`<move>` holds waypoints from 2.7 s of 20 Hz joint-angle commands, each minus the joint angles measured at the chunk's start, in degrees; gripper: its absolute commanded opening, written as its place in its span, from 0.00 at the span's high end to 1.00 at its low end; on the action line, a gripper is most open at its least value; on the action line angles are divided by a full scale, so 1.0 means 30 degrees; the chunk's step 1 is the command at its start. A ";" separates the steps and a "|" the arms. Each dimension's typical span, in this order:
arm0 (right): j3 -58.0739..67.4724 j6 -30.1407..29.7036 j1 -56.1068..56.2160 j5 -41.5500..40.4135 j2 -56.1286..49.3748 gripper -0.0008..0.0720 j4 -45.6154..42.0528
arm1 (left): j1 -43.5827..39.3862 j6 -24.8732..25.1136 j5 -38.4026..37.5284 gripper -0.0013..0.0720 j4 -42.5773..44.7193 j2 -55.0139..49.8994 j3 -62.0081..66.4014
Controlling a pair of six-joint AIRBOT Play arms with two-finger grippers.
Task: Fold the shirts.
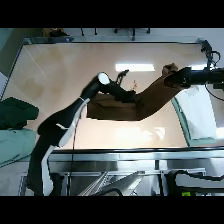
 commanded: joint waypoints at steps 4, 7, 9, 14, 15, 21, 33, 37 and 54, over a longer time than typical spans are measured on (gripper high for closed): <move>0.0044 0.0080 0.3504 -0.3264 -0.0109 0.96 0.0000 | 0.5552 0.3111 -0.4765 0.96 -0.4160 0.7169 -0.1610; 0.0044 0.0080 0.7111 -0.6557 -0.0809 0.96 0.0007 | 0.8087 0.3621 -0.5646 0.96 -0.4488 1.0360 -0.1712; 0.0044 0.0066 1.0040 -0.9340 -0.1902 0.96 0.0248 | 0.9588 0.4087 -0.6280 0.96 -0.4466 1.1963 -0.1719; 0.0051 -0.7300 1.8170 -2.0189 -0.6856 0.44 0.5872 | 1.1468 0.6054 -0.6499 0.96 -0.4204 1.5300 -0.3912; 0.0051 -0.9107 1.9198 -2.1609 -0.7796 0.32 0.6972 | 1.1599 0.6594 -0.6127 0.96 -0.4197 1.6094 -0.5319; 0.0051 -1.0418 1.7813 -1.8629 -0.5289 0.32 0.5552 | 1.3172 0.7730 -0.5049 0.96 -0.4335 1.8899 -1.1672; 0.0015 0.4007 0.5807 -0.5982 -0.4758 0.08 -0.7584 | 1.7150 0.7839 -0.5231 0.96 -0.4342 2.2775 -1.2968; 0.0015 0.3993 0.6623 -0.5676 -0.7672 0.08 -0.6200 | 1.7223 0.7621 -0.5413 0.96 -0.4350 2.3074 -1.2968; 0.3410 0.0401 0.7176 -0.4816 -0.6761 0.96 0.0495 | 1.7223 0.7628 -0.5537 0.96 -0.4335 2.3066 -1.2976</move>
